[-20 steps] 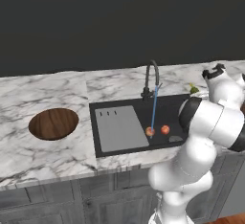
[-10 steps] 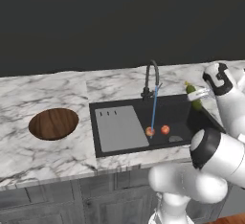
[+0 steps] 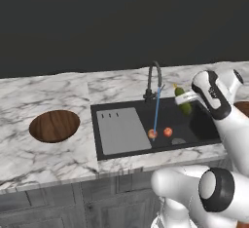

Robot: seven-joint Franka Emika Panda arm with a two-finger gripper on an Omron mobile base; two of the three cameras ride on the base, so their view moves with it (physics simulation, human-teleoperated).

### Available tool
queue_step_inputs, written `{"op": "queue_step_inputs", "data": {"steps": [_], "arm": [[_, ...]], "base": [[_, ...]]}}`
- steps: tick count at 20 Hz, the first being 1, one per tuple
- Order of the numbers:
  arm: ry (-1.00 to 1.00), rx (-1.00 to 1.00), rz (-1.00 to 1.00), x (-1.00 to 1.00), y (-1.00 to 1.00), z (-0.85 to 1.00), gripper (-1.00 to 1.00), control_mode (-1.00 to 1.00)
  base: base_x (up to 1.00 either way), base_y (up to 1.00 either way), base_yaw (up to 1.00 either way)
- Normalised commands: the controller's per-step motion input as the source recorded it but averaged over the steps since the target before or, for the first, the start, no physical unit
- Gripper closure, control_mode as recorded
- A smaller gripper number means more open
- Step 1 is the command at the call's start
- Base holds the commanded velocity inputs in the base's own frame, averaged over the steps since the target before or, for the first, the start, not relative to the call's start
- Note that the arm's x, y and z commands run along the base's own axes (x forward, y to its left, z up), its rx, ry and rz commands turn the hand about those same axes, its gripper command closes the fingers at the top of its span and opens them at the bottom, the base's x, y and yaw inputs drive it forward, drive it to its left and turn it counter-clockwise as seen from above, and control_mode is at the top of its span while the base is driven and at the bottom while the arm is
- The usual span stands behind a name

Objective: Pick the peachs from the sink and place them in one bowl. Place the cucumber in the other bowl. Then turn off the sink faucet.

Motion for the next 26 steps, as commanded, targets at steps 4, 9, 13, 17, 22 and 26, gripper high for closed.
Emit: {"op": "queue_step_inputs", "data": {"steps": [4,9,13,17,22,26], "arm": [[0.0,-0.01,0.0,0.0,0.87,0.16,1.0,-1.0],[0.01,-0.04,-0.03,0.02,0.98,0.19,1.0,-1.0],[0.03,-0.1,-0.04,0.08,1.0,0.09,1.0,-1.0],[0.07,-0.16,-0.09,0.28,1.0,0.0,1.0,-1.0],[0.1,-0.16,-0.13,0.33,1.0,0.02,1.0,-1.0],[0.06,-0.16,-0.14,0.32,1.0,0.04,1.0,-1.0]], "base": [[0.0,0.0,0.0],[0.0,0.0,0.0],[0.0,0.0,0.0],[0.0,0.0,0.0],[0.0,0.0,0.0],[0.0,0.0,0.0]]}}
